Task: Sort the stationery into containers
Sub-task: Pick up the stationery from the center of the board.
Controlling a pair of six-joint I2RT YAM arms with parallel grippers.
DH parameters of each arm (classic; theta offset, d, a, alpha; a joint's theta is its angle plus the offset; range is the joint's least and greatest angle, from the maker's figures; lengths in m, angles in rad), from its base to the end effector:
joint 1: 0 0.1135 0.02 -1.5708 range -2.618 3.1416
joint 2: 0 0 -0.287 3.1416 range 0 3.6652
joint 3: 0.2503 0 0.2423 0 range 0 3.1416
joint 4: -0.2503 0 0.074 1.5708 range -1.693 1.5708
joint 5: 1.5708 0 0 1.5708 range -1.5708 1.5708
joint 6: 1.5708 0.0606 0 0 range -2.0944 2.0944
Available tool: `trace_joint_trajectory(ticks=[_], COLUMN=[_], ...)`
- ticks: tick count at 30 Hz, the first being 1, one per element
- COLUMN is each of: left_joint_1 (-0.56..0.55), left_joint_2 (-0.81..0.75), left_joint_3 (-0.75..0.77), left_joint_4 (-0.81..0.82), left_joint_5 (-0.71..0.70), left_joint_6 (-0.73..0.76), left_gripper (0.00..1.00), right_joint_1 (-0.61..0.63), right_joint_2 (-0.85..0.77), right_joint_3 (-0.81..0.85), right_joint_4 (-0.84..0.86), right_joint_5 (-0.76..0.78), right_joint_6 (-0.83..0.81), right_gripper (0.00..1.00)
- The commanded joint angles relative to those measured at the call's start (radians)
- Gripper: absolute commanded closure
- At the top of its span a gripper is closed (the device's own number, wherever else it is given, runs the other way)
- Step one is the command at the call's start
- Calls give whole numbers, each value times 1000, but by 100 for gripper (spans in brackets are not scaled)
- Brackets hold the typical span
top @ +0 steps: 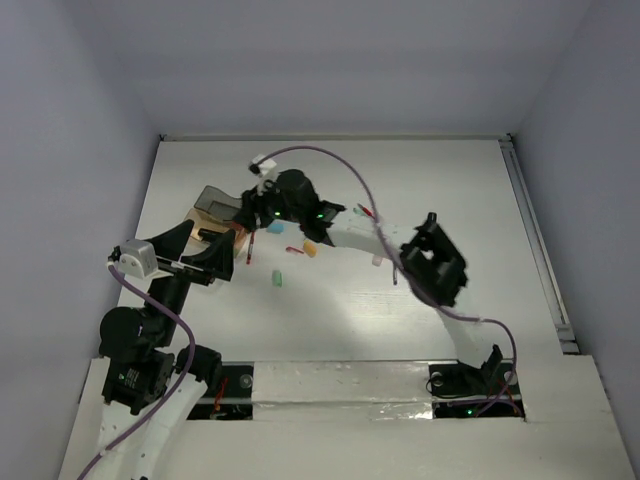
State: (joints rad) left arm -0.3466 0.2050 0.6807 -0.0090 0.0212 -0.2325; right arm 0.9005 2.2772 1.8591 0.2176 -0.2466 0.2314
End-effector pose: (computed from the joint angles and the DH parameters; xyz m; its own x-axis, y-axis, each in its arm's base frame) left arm 0.0376 -0.0149 0.3933 0.3294 -0.3639 -0.8712 0.4453 0.8735 -0.1965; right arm 0.3458 0.4600 0.2649 -0.3288 -0.0567 -0.9427 -0.8559 0.4397 0.2721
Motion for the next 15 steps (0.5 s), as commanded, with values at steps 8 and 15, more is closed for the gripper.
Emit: trace_joint_trajectory(ticks=[8, 15], left_joint_1=[-48, -81], left_joint_2=[-45, -72], left_joint_3=[6, 6], left_joint_4=[27, 24], left_joint_5=[-12, -21], left_joint_6=[10, 15], left_gripper=[1, 1], right_joint_1=[-550, -761], right_joint_2=[-712, -679], right_joint_3=[-764, -844], right_joint_4=[-214, -417], right_joint_5=[615, 578], right_joint_6=[240, 198], right_gripper=[37, 34])
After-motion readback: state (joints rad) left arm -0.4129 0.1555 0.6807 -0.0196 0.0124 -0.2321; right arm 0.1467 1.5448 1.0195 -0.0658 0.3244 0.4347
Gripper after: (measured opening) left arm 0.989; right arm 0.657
